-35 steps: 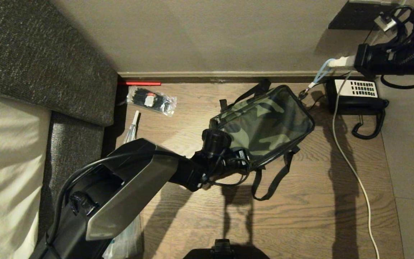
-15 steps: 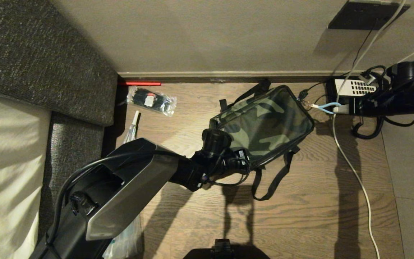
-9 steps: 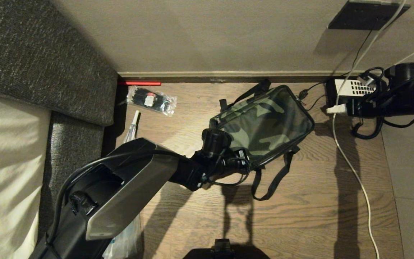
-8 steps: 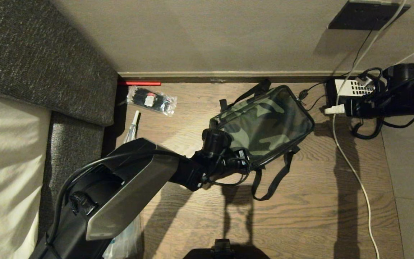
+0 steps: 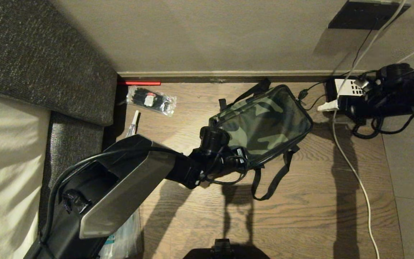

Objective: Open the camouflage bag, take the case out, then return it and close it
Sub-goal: Open the top of the storage box

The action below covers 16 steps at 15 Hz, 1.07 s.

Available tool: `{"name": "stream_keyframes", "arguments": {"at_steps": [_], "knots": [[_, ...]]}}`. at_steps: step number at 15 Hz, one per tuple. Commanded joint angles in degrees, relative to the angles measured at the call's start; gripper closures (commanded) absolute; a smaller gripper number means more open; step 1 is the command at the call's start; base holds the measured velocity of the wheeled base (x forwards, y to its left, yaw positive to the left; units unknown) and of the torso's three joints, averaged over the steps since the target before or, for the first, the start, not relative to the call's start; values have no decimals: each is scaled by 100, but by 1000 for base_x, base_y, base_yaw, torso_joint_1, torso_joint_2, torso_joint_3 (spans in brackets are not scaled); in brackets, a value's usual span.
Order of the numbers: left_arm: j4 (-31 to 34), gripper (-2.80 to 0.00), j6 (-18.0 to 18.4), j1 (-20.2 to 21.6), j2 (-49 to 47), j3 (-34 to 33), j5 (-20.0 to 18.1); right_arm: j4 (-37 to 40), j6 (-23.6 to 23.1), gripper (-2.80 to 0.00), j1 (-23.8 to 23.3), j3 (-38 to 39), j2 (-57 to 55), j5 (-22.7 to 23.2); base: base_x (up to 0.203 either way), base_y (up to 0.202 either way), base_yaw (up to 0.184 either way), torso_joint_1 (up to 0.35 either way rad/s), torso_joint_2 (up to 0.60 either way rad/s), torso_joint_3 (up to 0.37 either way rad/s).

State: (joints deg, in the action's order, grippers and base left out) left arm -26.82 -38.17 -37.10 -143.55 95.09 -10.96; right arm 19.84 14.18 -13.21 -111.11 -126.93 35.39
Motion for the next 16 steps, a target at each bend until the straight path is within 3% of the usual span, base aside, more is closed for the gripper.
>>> {"name": "stream_keyframes", "arguments": {"at_steps": [1,4,12,16], "knots": [[-51,0,-24,36,178,1,-11,-349,1290,-280,232,-7,12,9,0,0,0,0,0,0],[-51,0,-33,145,254,1,-11,-1604,3021,-280,491,-8,-28,-18,0,0,0,0,0,0],[-58,0,-98,276,337,-28,-2,-1973,3365,-280,636,-8,-282,-104,0,0,0,0,0,0],[-69,0,-103,449,381,-60,-3,-2133,4092,-280,697,-8,-341,-322,0,0,0,0,0,0]]}}
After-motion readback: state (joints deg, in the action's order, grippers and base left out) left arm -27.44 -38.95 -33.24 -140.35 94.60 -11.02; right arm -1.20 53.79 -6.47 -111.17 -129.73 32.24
